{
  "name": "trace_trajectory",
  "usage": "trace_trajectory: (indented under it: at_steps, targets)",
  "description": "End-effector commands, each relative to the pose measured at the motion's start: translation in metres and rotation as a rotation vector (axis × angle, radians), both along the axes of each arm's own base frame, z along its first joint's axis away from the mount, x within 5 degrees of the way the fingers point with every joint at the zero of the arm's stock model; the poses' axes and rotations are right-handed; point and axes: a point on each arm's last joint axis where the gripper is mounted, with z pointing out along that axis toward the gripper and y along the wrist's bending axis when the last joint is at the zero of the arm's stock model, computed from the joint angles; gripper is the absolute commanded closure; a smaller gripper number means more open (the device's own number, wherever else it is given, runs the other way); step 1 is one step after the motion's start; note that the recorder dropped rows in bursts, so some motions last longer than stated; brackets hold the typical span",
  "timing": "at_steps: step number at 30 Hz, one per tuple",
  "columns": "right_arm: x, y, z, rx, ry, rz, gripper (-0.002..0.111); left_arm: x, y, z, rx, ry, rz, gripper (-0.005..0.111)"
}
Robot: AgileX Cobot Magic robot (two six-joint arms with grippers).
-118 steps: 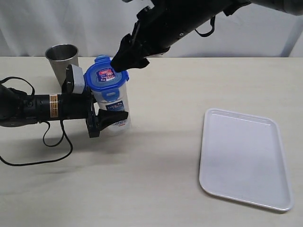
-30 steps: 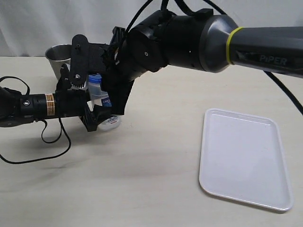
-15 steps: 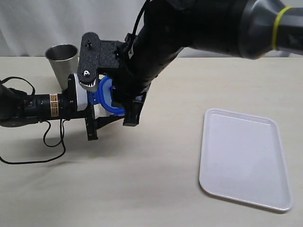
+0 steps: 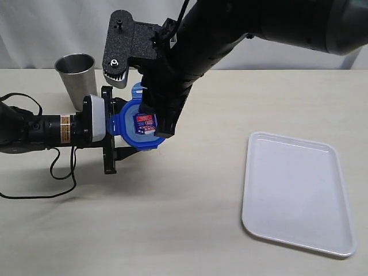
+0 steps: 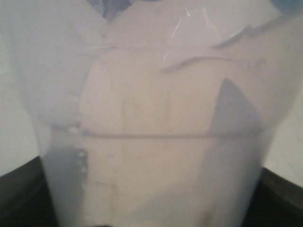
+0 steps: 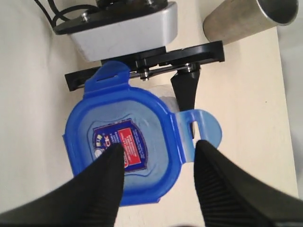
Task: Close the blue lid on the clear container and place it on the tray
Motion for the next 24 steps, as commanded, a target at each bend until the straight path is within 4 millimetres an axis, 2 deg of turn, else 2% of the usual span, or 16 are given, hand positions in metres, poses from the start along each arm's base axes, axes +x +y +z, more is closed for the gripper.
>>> trace_trajectory:
  at_steps: [1, 9, 17, 24]
  targets:
    - [0.006, 0.001, -0.009, 0.004, 0.014, -0.014, 0.063, -0.001, -0.004, 0.008, -0.020, -0.054, -0.036, 0.107]
    - [0.012, 0.006, -0.030, -0.040, 0.043, -0.006, 0.063, -0.006, -0.015, 0.008, -0.014, -0.077, -0.072, 0.107]
    - [0.008, 0.003, -0.036, -0.093, 0.109, -0.005, 0.063, -0.005, -0.015, 0.008, -0.013, -0.084, -0.071, 0.107]
    - [0.010, 0.005, -0.060, -0.148, 0.197, -0.021, 0.063, -0.006, -0.015, 0.008, -0.015, -0.070, -0.073, 0.107]
